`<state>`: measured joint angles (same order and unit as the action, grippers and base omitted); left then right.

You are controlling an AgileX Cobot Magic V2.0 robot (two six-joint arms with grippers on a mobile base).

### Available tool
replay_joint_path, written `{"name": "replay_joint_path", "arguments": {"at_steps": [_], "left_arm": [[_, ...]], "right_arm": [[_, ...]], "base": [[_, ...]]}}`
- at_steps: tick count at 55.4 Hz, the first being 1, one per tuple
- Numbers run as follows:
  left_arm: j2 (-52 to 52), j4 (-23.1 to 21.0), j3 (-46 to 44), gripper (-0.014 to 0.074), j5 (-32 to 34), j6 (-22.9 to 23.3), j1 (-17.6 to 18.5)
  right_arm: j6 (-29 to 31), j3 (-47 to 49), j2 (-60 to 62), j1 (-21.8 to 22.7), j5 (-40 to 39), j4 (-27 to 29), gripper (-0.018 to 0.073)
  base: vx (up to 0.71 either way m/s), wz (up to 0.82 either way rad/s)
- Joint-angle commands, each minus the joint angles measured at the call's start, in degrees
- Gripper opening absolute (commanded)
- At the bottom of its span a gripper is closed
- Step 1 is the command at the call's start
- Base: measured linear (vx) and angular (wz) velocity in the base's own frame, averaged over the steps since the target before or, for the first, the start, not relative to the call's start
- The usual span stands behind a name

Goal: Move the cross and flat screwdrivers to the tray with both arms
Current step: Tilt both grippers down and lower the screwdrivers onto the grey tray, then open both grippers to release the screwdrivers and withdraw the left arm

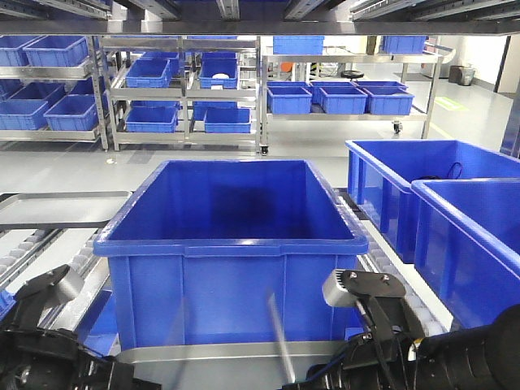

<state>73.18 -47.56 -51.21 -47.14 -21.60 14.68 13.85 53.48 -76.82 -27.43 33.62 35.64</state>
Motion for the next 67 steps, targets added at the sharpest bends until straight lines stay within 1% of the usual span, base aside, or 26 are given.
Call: {"name": "replay_joint_path", "arguments": {"at_steps": [1, 6, 11, 15, 22, 25, 29, 38, 62, 64, 66, 67], "left_arm": [[-1.3, -3.3, -1.8, 0.0493, 1.0, -0.2, 0.2], [-1.4, -3.3, -1.8, 0.0500, 1.5, -0.2, 0.2], [-2.1, -3.3, -1.8, 0.0500, 4.2, -0.2, 0.2], [-3.5, -3.3, -1.8, 0.0500, 8.9, -0.7, 0.2], [-7.9, -3.3, -1.8, 0.0500, 17.0, -3.6, 0.2], [-9.7, -3.3, -1.8, 0.0500, 19.2, -4.5, 0.2], [-11.6, -3.3, -1.8, 0.0500, 21.2, -4.6, 0.2], [-13.5, -3.3, -1.8, 0.0500, 22.0, -4.6, 0.2], [-13.2, -3.2, -1.7, 0.0500, 21.9, -4.6, 0.2], [-13.4, -2.1, -1.7, 0.0499, 22.1, -4.6, 0.2], [-14.2, 0.5, -1.6, 0.0493, 22.6, -4.6, 0.2], [-14.7, 2.5, -1.4, 0.0486, 22.6, -4.6, 0.2]], "right_arm": [[0.1, 1.9, 1.6, -0.1, -2.0, 0.9, 0.0426], [0.2, 1.9, 1.6, -0.1, -1.4, 0.9, 0.0429], [0.2, 1.9, 2.2, -0.1, -2.9, 1.0, 0.0429], [0.3, 1.9, 3.6, -0.1, -6.4, 1.0, 0.0429], [0.4, 1.9, 7.3, -0.1, -15.6, 0.7, 0.0429], [0.5, 1.9, 8.8, -0.1, -18.9, 0.7, 0.0428], [0.5, 1.9, 10.4, -0.1, -21.4, 0.8, 0.0428], [0.5, 1.9, 12.3, -0.1, -22.1, 0.9, 0.0428], [0.5, 1.9, 12.2, -0.1, -21.9, 0.9, 0.0428], [0.5, 1.9, 12.2, -0.1, -21.9, 0.9, 0.0428], [0.5, 1.9, 12.2, -0.1, -21.9, 0.9, 0.0428], [0.5, 1.9, 12.2, -0.1, -21.9, 0.9, 0.0428]], "base": [[0.00, 0.00], [0.00, 0.00], [0.00, 0.00], [0.00, 0.00], [0.00, 0.00], [0.00, 0.00], [0.00, 0.00], [0.00, 0.00], [0.00, 0.00], [0.00, 0.00], [0.00, 0.00], [0.00, 0.00]]}}
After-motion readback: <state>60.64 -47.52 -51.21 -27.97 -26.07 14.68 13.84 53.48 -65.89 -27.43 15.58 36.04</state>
